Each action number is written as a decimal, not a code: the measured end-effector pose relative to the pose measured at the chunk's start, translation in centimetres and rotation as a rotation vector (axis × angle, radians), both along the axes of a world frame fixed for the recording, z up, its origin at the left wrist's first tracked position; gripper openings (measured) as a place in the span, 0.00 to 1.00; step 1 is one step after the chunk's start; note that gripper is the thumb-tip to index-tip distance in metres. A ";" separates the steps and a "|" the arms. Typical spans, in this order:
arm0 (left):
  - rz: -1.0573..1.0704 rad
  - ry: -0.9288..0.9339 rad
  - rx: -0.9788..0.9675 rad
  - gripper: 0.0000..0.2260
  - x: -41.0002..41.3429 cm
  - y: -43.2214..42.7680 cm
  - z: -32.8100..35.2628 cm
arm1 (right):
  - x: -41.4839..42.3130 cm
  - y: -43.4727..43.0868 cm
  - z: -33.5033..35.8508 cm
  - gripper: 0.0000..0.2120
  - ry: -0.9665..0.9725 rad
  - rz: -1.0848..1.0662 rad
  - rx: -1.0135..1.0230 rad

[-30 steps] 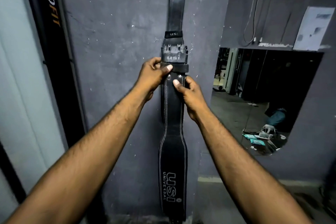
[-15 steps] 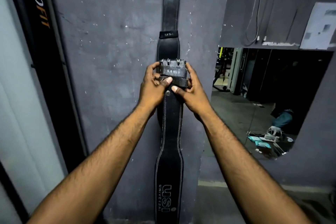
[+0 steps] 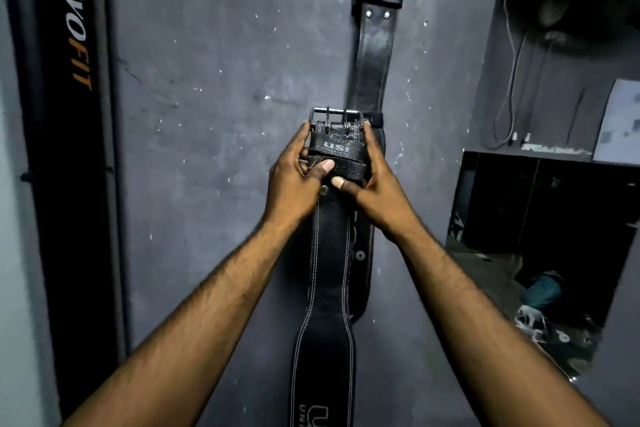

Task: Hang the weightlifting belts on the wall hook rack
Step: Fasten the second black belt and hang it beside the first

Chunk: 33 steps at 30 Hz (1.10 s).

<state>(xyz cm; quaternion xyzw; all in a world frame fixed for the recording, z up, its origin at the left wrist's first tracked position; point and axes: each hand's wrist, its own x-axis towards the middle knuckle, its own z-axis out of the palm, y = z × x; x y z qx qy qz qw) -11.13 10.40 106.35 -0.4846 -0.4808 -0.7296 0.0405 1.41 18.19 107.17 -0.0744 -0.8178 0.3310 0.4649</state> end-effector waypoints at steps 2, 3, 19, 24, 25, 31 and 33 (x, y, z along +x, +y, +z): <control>-0.019 0.038 0.039 0.32 -2.4 1.5 2.3 | -1.8 1.3 2.6 0.49 -0.002 -0.026 0.055; -0.032 0.050 0.062 0.32 -3.4 2.3 3.8 | -2.6 1.9 4.0 0.49 0.007 -0.041 0.086; 0.139 0.388 0.157 0.34 -12.9 10.7 30.5 | -10.8 10.6 29.6 0.43 0.136 -0.087 0.206; 0.109 0.439 0.140 0.30 -13.7 11.2 34.1 | -11.0 10.7 33.1 0.35 0.102 -0.157 0.243; 0.086 0.431 0.113 0.28 -13.7 11.3 34.3 | -10.9 10.7 33.6 0.34 0.080 -0.185 0.248; 0.061 0.396 0.033 0.30 -14.1 11.9 30.4 | -11.2 12.2 31.1 0.32 0.016 -0.264 0.278; 0.044 0.357 0.076 0.32 -13.7 11.8 28.0 | -11.4 11.9 28.6 0.35 0.112 -0.293 0.295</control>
